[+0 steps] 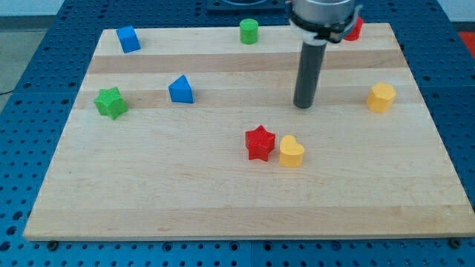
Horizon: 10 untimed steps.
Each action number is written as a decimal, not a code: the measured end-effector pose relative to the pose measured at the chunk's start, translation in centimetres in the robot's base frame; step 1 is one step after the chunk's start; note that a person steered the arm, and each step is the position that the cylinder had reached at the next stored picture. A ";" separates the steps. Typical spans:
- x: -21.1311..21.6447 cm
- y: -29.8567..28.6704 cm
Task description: Slide the blue triangle to the bottom right
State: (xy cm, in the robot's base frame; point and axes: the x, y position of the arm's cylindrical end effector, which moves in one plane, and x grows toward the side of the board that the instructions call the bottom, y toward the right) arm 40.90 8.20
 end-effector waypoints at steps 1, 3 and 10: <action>0.1 -2.8; 0.1 -6.1; -3.2 -23.3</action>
State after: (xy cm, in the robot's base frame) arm 37.74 -15.14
